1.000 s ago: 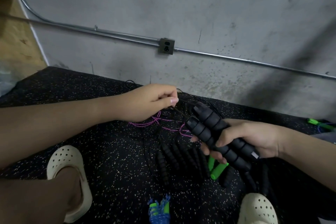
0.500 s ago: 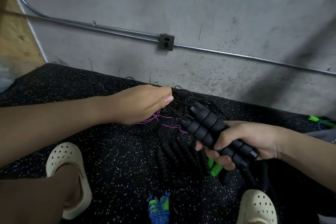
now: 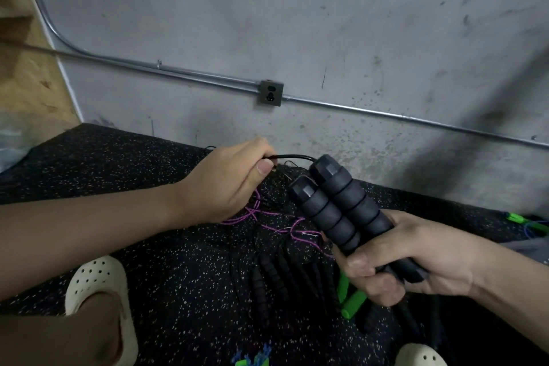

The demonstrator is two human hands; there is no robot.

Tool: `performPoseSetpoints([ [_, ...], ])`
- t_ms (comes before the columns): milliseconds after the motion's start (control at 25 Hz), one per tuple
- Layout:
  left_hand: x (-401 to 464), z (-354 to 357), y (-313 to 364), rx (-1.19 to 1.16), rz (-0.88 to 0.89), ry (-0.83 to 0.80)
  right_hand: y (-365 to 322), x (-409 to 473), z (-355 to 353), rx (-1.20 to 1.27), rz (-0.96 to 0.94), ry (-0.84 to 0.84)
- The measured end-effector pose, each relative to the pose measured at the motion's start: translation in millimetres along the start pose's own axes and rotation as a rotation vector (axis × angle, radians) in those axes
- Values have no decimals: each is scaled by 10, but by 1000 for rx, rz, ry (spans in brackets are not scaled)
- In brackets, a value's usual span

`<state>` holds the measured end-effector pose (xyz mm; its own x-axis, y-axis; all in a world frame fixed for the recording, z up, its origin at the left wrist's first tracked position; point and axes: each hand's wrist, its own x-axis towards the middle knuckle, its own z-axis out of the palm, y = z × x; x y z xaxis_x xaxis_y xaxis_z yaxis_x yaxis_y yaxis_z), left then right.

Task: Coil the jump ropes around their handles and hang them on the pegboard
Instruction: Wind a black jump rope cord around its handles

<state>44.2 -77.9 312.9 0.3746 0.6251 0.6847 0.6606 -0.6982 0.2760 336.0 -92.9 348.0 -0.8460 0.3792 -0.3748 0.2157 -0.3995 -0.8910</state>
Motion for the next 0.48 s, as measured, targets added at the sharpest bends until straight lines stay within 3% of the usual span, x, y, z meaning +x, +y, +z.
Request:
performPoseSetpoints([
  [120,134,40,66,-18,-118,146,-95,96,114,-2,-130,44],
  [280,224,160,123,-187,-318,197,-180,255,160,31,-308,94],
  [360,209,198,121,-272,-393,123,-268,302,176,34,-383,127],
  [480,214,340,246,-298,-412,-134,-339,385,188,48,-413,171],
])
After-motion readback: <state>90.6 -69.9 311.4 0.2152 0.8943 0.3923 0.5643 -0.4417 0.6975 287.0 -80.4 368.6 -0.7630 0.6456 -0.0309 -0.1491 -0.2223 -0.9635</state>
